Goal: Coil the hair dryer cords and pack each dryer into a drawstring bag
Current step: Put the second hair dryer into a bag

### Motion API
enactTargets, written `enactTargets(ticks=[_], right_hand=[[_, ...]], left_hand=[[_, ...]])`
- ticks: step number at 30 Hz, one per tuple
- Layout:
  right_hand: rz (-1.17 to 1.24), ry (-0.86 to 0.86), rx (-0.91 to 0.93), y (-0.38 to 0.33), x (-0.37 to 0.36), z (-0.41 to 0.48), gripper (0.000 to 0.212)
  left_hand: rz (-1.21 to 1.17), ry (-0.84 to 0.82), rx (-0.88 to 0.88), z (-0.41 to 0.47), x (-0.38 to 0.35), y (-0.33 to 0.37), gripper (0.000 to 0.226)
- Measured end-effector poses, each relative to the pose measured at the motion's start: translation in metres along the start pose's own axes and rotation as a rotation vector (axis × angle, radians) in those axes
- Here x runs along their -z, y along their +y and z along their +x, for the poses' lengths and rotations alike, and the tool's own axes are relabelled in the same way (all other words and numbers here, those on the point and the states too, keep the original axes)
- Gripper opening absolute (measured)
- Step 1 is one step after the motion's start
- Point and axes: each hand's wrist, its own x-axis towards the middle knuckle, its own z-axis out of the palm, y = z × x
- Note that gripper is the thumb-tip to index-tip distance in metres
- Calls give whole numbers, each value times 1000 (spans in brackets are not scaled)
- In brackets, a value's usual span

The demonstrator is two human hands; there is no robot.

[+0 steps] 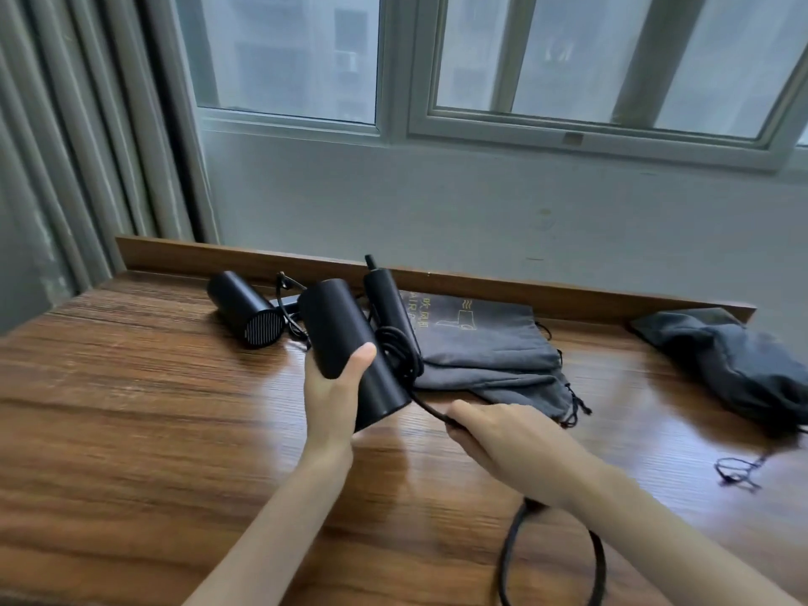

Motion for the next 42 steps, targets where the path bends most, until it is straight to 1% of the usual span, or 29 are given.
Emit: enactTargets(ticks=[3,7,11,12,15,16,18,19,20,21,23,25,27,29,30,31,32,34,35,36,37,39,40,42], right_hand=[[-66,-10,-4,13,12,-3,21],[-90,-3,-46,29,35,-4,11],[-82,-17,-5,26,50,2,1],[-75,-10,-20,27,55,2,3],[-89,-34,-123,40,71,-2,11],[-113,-18,-147,45,76,-4,15],[-143,69,-169,52,85,-8,20],[-141,120,-164,55,89,-9,21],[-133,159,-151,57,92,-9,21],[-132,185,-137,59,93,-8,21],[-131,246,-108,59,92,-4,18],[-105,271,-128,64,85,3,15],[-49,230,-196,71,72,10,16],[155,142,-298,79,53,16,13],[278,67,-350,79,41,18,9],[315,-19,-386,76,26,19,11],[322,-64,-364,72,11,20,19],[405,5,-282,59,-10,23,31],[436,40,-251,48,-13,23,31],[394,70,-213,39,-14,22,28],[372,108,-174,31,-14,21,31],[340,134,-90,17,-14,19,37],[316,144,-43,12,-14,19,34],[207,138,23,6,-15,19,25]], left_hand=[[218,-134,-116,1,9,-1,61],[509,-356,-251,-2,12,9,67],[859,-464,-488,-17,0,18,81],[920,-481,-531,-20,-2,20,83],[991,-551,-561,-23,1,22,86],[1038,-581,-582,-23,2,24,86],[1147,-676,-611,-19,4,29,87],[1169,-747,-581,-16,4,31,87],[1141,-825,-508,-15,4,32,86],[1062,-901,-406,-14,4,31,84],[843,-1032,-232,-15,4,30,81],[666,-1125,-141,-14,5,27,78],[500,-1173,-79,-13,6,27,76],[306,-1148,-13,-12,7,25,78],[200,-1118,18,-11,8,23,80],[90,-1088,39,-11,8,22,78],[-10,-1048,40,-11,8,19,73],[-180,-940,33,-14,3,18,64],[-256,-861,52,-16,-1,19,65],[-320,-764,68,-16,-5,20,66],[-358,-654,55,-15,-9,20,66],[-321,-411,-71,-13,-16,24,65],[-256,-298,-146,-11,-18,25,64],[-102,-128,-222,-8,-20,25,66]])
